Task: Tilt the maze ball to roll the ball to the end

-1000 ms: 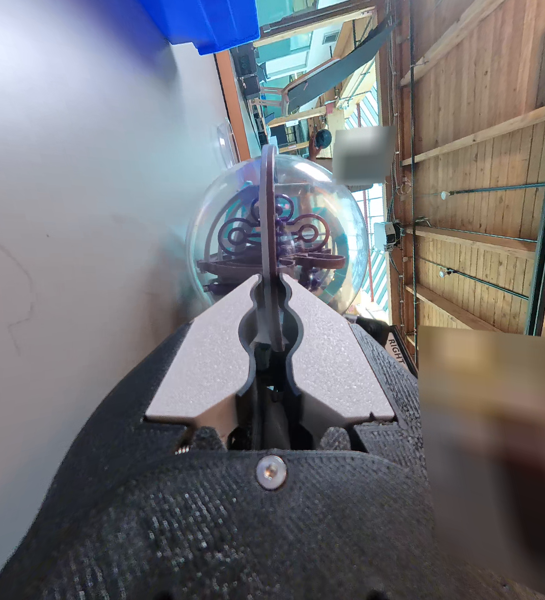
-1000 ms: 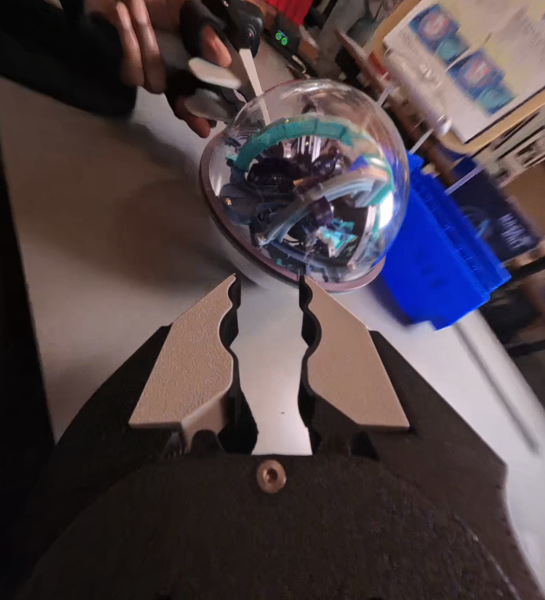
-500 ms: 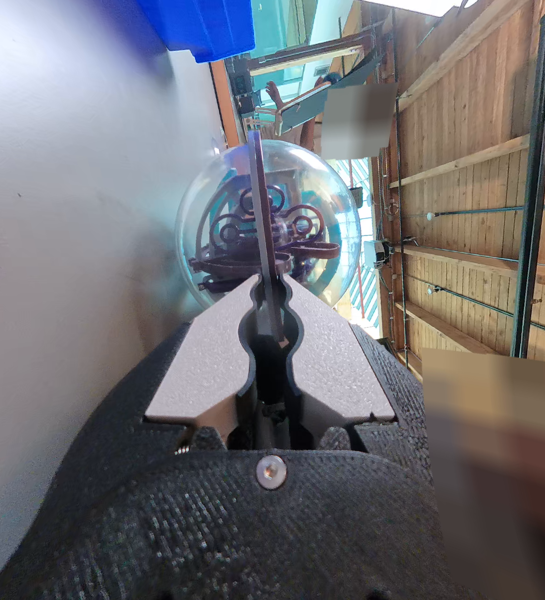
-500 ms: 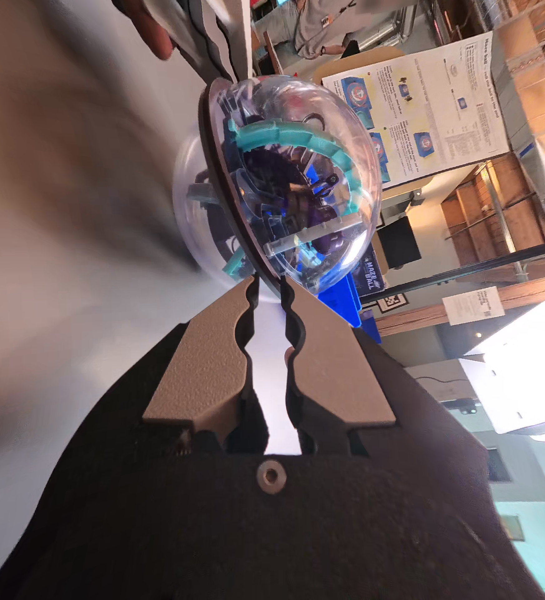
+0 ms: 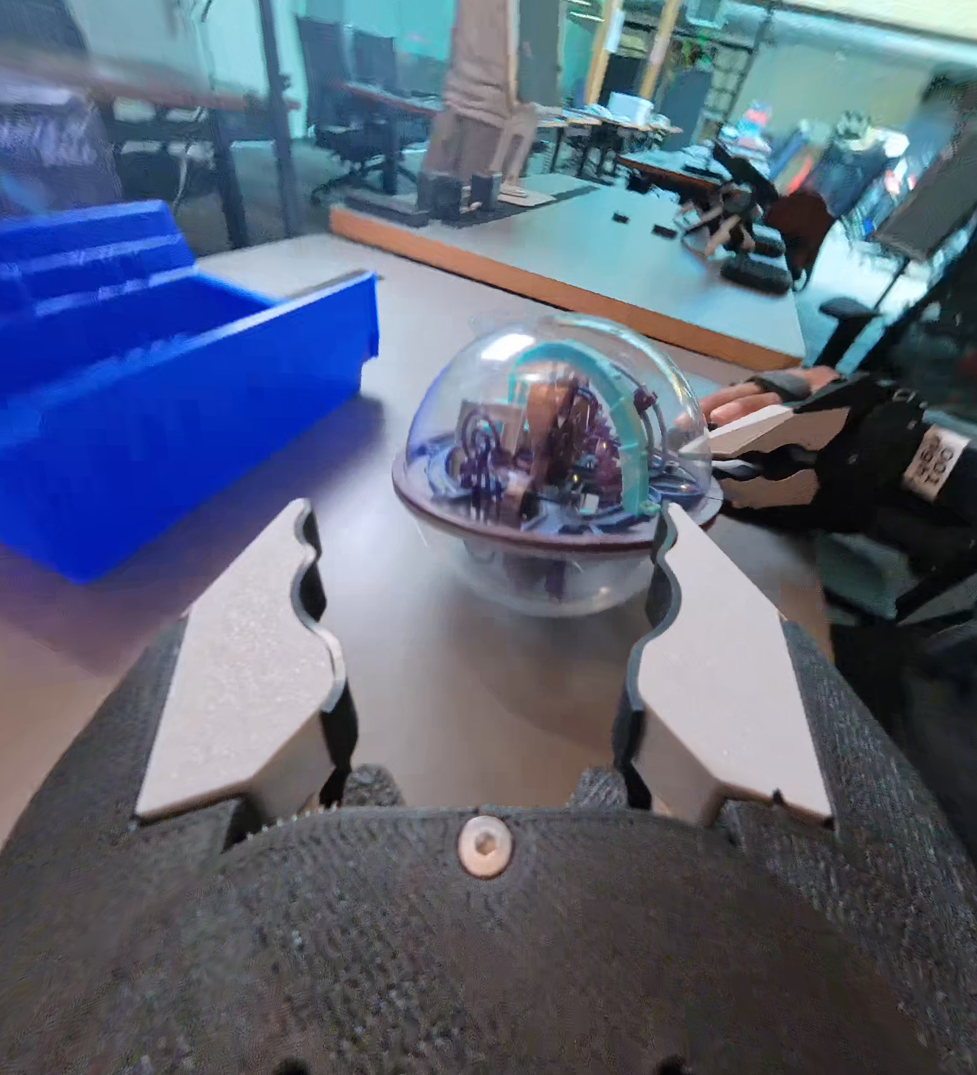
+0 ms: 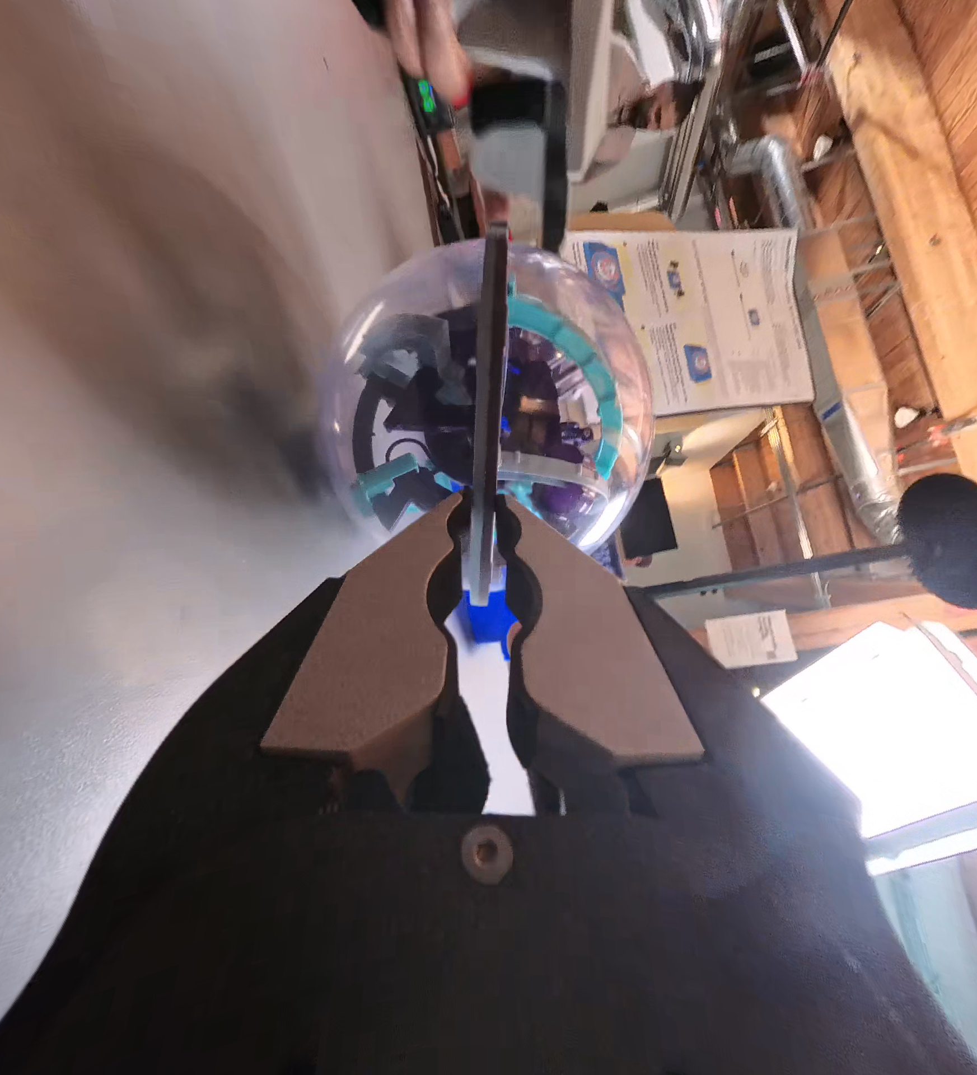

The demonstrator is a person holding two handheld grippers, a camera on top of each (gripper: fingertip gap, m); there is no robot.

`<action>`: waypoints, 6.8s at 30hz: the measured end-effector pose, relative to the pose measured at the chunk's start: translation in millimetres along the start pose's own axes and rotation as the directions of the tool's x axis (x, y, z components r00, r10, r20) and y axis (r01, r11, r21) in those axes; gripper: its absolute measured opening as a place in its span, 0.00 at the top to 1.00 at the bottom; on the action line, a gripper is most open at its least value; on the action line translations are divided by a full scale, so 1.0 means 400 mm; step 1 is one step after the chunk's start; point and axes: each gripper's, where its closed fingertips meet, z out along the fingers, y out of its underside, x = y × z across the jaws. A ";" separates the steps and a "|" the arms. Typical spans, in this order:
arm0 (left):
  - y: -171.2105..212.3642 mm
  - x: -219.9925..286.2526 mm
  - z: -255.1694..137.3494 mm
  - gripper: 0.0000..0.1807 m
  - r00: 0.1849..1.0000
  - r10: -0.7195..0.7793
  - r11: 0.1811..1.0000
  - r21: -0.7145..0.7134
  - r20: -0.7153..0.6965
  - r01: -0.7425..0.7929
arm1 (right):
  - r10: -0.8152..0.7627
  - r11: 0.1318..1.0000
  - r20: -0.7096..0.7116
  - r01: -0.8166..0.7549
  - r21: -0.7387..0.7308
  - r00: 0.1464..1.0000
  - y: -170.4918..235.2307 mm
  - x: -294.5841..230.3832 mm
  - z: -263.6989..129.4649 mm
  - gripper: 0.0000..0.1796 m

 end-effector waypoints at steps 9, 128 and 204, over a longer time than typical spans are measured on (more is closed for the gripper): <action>-0.008 0.041 0.126 0.28 0.874 0.038 0.986 -0.125 -0.484 -0.112 | -0.262 0.960 -0.020 0.263 0.099 0.965 -0.011 -0.018 0.006 0.97; 0.036 0.082 0.186 0.27 0.809 -0.468 0.862 -0.384 -0.357 0.329 | 0.505 0.842 0.421 -0.537 -0.049 0.754 0.046 0.186 0.023 0.71; 0.060 0.032 0.267 0.26 0.782 -0.482 0.876 -0.209 -0.395 0.434 | 0.837 0.415 0.467 -0.887 -0.201 0.285 0.261 0.116 0.075 0.52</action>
